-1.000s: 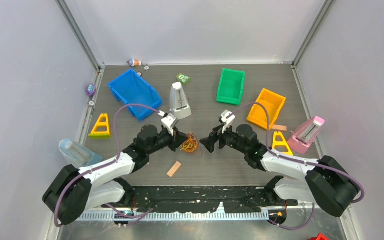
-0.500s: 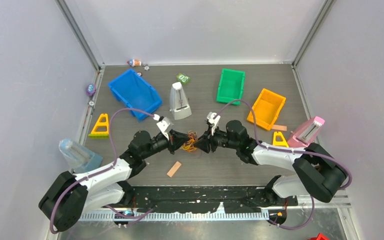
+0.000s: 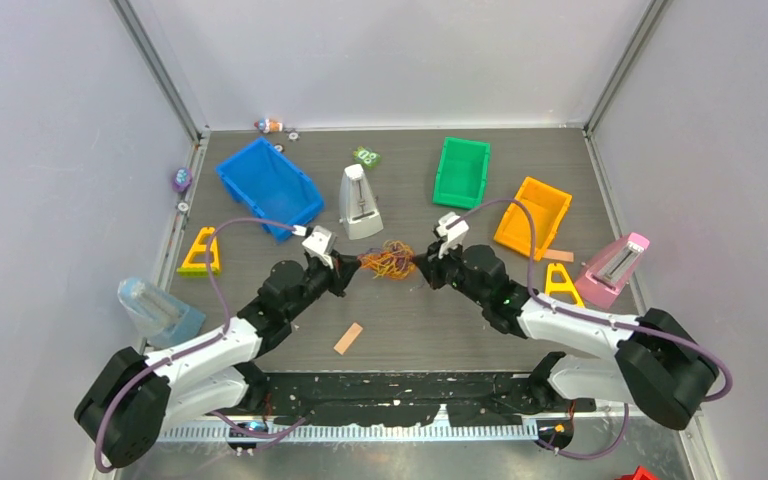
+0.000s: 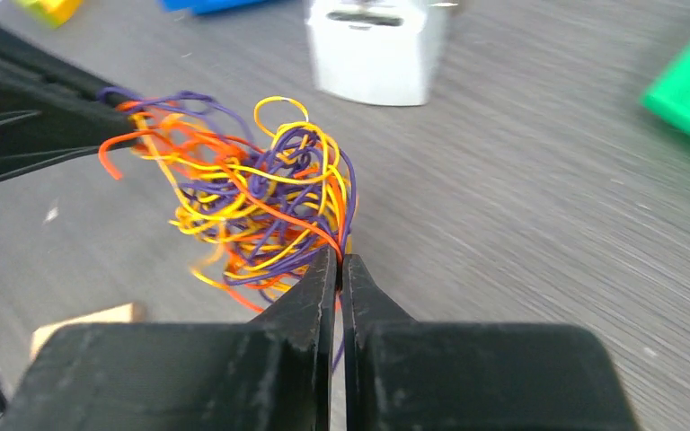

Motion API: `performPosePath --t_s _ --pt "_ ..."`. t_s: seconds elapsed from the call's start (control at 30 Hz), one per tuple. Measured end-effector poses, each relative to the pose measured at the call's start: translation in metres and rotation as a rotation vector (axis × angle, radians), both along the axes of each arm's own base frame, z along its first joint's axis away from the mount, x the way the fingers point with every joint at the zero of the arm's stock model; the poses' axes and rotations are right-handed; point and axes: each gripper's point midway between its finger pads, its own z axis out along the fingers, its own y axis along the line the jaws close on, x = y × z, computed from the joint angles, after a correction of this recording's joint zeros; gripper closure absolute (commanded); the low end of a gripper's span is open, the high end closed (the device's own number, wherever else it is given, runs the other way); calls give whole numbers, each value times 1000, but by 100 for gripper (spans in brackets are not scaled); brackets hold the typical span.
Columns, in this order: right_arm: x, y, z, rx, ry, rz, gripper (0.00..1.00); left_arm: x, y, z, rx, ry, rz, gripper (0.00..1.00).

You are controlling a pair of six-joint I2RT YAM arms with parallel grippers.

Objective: Untangle the cables

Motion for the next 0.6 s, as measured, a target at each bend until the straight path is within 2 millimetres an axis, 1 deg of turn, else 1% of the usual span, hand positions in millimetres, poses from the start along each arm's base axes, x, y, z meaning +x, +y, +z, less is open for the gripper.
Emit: performPosePath --t_s 0.13,0.23,0.33,0.37,0.4,0.43,0.47,0.5,0.53,0.6 --pt "19 -35 3 -21 -22 -236 95 12 11 -1 31 31 95 100" --pt "26 -60 2 -28 -29 -382 95 17 13 -3 43 53 128 100" --pt "28 -76 1 -32 -34 -467 95 19 15 -7 59 73 144 100" --pt "28 -78 1 -33 -34 -479 95 19 16 -8 64 77 147 100" --pt "28 -80 0 -35 -33 -488 95 19 16 -10 69 83 147 91" --pt "28 -80 -1 -37 -32 -488 95 18 15 -11 74 88 140 78" --pt "28 -80 -1 -37 -32 -487 95 17 14 -11 80 89 130 67" --pt "28 -79 -1 -39 -32 -476 95 16 13 -12 88 89 117 58" --pt "28 -79 -1 -45 -34 -471 95 15 13 -13 98 89 106 51" --pt "27 -77 -3 -54 -36 -438 95 14 12 -16 110 94 78 41"
